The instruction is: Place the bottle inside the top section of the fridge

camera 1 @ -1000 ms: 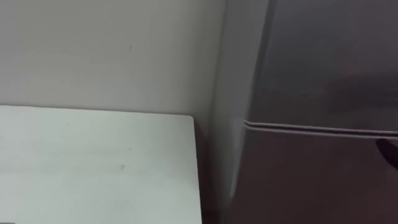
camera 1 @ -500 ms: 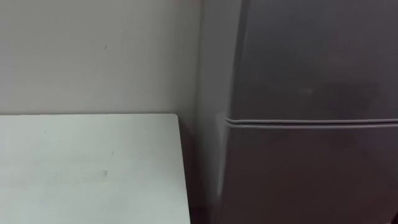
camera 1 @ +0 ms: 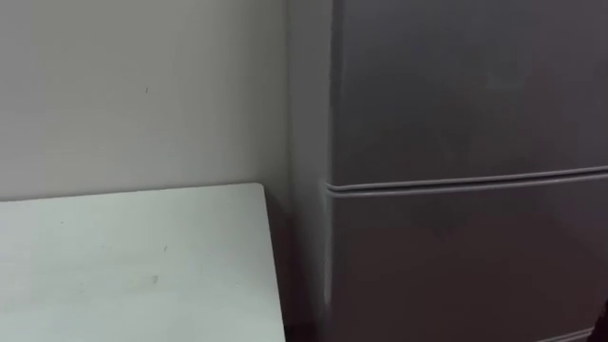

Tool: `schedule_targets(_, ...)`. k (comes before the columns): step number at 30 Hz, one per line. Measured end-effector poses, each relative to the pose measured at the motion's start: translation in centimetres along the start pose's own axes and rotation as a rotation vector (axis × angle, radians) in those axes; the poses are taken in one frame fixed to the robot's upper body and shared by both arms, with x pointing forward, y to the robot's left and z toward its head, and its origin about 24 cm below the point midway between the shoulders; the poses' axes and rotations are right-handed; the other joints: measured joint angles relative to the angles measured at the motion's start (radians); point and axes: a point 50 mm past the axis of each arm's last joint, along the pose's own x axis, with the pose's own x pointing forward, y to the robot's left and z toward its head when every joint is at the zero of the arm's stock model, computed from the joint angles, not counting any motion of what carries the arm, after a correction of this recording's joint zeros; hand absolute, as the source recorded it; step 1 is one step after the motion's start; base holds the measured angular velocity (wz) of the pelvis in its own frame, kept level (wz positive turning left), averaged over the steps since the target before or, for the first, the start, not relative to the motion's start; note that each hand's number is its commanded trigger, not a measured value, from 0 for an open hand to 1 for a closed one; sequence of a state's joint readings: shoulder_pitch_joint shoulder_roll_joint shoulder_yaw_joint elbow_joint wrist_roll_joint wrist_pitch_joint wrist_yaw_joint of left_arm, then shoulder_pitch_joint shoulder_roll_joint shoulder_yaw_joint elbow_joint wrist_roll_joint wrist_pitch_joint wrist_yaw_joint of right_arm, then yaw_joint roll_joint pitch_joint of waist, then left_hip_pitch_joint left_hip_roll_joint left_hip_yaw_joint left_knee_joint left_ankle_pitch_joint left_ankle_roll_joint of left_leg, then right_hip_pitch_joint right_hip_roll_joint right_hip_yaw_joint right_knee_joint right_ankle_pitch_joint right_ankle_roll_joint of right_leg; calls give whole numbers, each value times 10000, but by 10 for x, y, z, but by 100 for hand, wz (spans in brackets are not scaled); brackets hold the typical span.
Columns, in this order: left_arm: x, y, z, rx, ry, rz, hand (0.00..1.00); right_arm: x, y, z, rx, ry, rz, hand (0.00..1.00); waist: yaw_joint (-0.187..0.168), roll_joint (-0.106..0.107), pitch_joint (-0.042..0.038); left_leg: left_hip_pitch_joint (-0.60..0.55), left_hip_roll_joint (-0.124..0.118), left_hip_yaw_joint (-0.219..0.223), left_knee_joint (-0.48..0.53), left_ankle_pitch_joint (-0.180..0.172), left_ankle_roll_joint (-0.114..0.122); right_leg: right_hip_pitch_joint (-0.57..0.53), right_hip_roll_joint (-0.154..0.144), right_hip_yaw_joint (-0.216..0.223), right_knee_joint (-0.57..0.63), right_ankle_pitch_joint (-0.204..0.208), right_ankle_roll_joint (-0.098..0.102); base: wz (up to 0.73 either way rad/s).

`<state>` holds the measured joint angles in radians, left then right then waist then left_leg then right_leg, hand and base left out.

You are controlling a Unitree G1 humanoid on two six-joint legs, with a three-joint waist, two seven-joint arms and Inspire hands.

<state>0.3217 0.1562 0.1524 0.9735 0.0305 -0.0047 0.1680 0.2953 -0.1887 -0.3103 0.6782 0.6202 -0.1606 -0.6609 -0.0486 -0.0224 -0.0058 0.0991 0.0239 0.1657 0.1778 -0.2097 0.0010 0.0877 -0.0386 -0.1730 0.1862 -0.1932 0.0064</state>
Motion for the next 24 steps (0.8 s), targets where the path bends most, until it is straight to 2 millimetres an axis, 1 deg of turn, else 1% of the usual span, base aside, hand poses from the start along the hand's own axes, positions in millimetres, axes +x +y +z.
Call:
schedule_targets(1, 0, -1, -1, -7, 29, -15, 0, 0, -2, -5, -202, 152, -2, 0, -7, 19, 0, -1, -3, 12, -17, 0, 1, -6, -2, -12, -1, -3, 5, -7)
schedule_targets(3, -1, -4, -4, -34, 169, -109, 0, 0, -7, -24, -976, 742, 207, 0, -3, 45, -5, 8, -1, 121, -70, -1, 1, -51, 1, 25, 2, -7, 12, -8)
schedule_targets(5, -1, -8, -4, -58, 193, -205, 0, -1, -9, -36, -1441, 1124, 554, 0, -38, 104, 18, 20, -1, 127, -92, 0, 1, -56, 3, 35, -10, -7, 12, -3)
schedule_targets(6, -2, -10, -8, -88, 292, -245, 0, -2, -14, -45, -1845, 1430, 811, 0, -48, 68, -3, 22, -5, 119, -99, 0, 1, -57, -2, 33, -9, -7, 13, 0)
schedule_targets(7, -2, -11, -8, -89, 296, -292, 0, -2, -19, -55, -2217, 1824, 1090, 0, -25, 81, 8, 29, -5, 111, -99, 0, 1, -49, -2, 33, -6, -7, 13, 0)
schedule_targets(8, -3, -12, -8, -91, 295, -303, 0, -3, -20, -60, -2345, 2028, 1239, 0, -18, 76, 5, 30, -4, 110, -99, 0, 1, -48, -3, 27, -4, -8, 12, 0)
schedule_targets(9, -3, -12, -9, -81, 329, -310, 0, -6, -22, -69, -2596, 2391, 1561, 0, -16, 85, 15, 21, -1, 119, -100, -1, 0, -51, 3, 30, -13, -12, 13, 0)
schedule_targets(11, -3, -13, -8, -41, 301, -342, 0, -12, -19, -79, -3189, 2704, 2318, 0, 4, 110, 28, 2, 1, 120, -105, -6, -6, -85, 11, 51, -28, -13, 12, -2)
schedule_targets(12, -3, -14, -8, 0, 278, -368, 0, -16, -17, -84, -3729, 2855, 2902, 0, 7, 118, 21, -2, 5, 145, -113, -5, -7, -154, 13, 78, 13, -13, 11, -6)
schedule_targets(13, -2, -15, -6, 41, 232, -409, 0, -19, -14, -90, -4210, 2970, 3448, 0, 18, 142, 32, -33, 10, 172, -106, -4, -6, -178, 18, 91, 15, -6, 2, -5)
schedule_targets(15, -2, -18, -3, 168, 123, -526, 0, -24, -10, -95, -4927, 3046, 4172, 0, 23, 168, 27, -55, 7, 168, -102, -5, -5, -172, 14, 87, 18, -6, 2, 0)
schedule_targets(19, -1, -23, 3, 316, -30, -724, 0, -30, 3, -100, -6441, 2914, 5421, 0, 83, 185, 31, -68, 4, 132, -99, -4, -4, -179, 12, 90, 27, -6, 3, 0)
schedule_targets(20, -1, -23, 4, 309, -50, -741, 0, -30, 4, -100, -6643, 2894, 5548, 0, 101, 186, 31, -67, 4, 132, -99, -4, -4, -181, 12, 85, 23, -6, 3, 0)
schedule_targets(22, 0, -24, 6, 304, -96, -803, 0, -33, 9, -102, -7192, 2899, 5996, 0, 253, 183, 30, -46, 2, 136, -98, -4, -4, -181, 9, 78, 12, -6, 3, 0)
schedule_targets(24, 0, -25, 6, 317, -24, -892, 0, -33, 11, -102, -7295, 2997, 6205, 0, 305, 181, 30, -35, -3, 136, -96, -4, -3, -180, 0, 59, 10, -6, 3, 0)
